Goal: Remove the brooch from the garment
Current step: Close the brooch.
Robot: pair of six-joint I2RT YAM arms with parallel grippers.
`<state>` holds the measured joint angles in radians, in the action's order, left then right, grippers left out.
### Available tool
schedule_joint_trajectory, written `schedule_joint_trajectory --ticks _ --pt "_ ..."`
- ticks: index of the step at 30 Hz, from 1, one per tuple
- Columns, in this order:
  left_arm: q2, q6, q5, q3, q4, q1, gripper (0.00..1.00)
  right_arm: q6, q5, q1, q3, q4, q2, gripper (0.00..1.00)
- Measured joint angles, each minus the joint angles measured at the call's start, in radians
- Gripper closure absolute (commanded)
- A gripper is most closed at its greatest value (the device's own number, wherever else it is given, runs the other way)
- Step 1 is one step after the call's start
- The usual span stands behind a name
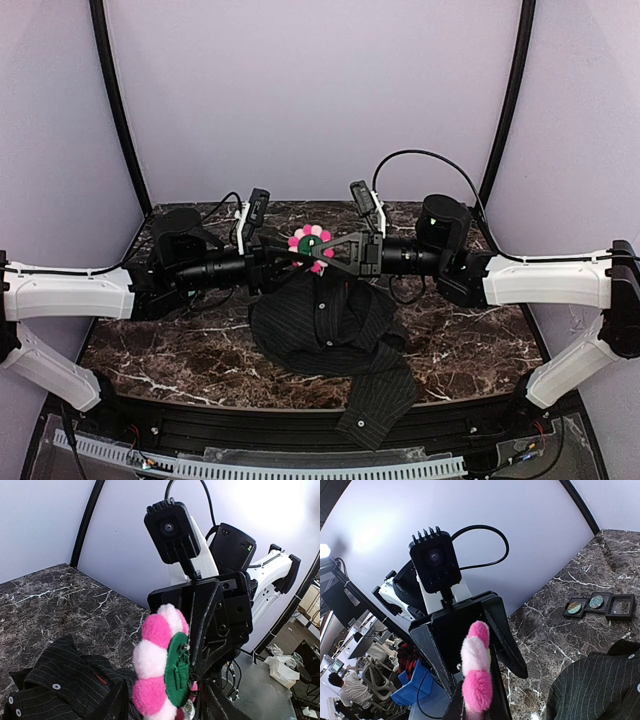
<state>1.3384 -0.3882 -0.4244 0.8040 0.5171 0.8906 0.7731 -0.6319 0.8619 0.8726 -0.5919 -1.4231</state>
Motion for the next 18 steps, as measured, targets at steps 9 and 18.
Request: schedule_joint_trajectory --ticks 9,18 --pt "0.0 -0.017 -0.013 0.0 0.01 0.0 0.63 0.0 -0.005 0.0 0.0 0.0 0.0 1.0" --pt "0.0 -0.033 -0.024 0.0 0.02 0.0 0.72 -0.001 -0.008 0.0 0.0 0.0 0.0 1.0"
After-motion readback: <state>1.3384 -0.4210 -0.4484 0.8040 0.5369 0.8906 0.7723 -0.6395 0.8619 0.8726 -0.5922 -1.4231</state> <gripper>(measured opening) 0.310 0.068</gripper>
